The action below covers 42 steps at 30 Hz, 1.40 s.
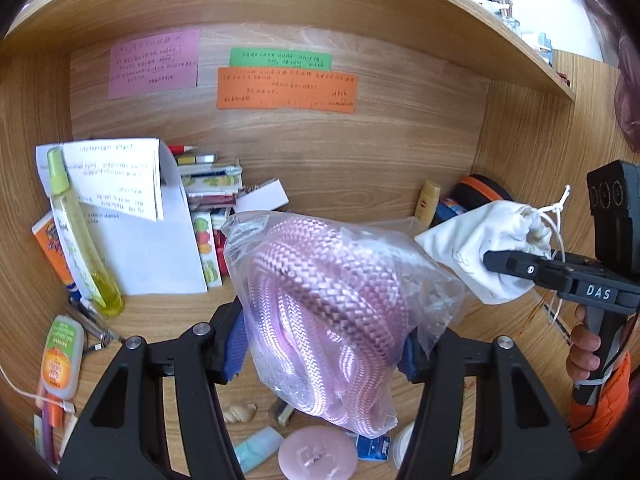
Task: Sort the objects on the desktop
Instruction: 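Carry the white pouch and pink bagged rope over the clear box with both tools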
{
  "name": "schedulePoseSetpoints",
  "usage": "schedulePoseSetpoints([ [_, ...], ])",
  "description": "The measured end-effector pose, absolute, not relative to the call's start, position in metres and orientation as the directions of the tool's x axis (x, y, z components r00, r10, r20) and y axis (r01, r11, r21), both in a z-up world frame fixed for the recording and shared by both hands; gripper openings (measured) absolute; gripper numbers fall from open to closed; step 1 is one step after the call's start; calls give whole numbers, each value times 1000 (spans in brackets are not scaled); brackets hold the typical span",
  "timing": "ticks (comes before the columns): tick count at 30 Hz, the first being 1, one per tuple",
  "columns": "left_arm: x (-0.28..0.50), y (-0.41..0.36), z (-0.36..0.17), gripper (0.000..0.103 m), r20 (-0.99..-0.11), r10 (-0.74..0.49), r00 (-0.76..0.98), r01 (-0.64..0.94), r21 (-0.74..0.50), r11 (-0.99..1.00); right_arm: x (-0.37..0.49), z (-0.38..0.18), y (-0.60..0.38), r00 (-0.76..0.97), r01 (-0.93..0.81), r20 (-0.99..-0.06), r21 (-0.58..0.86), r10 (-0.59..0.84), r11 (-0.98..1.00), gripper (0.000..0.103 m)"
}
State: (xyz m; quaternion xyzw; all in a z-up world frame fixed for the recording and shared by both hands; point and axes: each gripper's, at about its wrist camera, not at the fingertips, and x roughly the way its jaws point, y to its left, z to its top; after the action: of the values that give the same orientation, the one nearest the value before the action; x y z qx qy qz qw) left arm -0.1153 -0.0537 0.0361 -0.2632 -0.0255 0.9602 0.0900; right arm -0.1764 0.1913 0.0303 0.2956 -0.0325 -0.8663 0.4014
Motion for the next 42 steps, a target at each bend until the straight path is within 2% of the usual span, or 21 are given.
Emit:
schedulePoseSetpoints([
  [7,-140,-59,41,58,-504,252,-826,-194,-167,-967,-190,30,188,-511,661,-492,300,-705,-688,30],
  [15,-184,-62,24,58,-555,256,-791,-171,-201,-964,-209,22,177,-515,641,-529,285,-674,-713,30],
  [28,-237,-55,8,58,-607,232,-760,-164,-166,-972,-250,10,155,-502,642,-581,246,-640,-726,30],
  [42,-268,-41,-23,58,-674,225,-703,-174,-144,-974,-275,-6,131,-554,597,-632,151,-542,-788,31],
])
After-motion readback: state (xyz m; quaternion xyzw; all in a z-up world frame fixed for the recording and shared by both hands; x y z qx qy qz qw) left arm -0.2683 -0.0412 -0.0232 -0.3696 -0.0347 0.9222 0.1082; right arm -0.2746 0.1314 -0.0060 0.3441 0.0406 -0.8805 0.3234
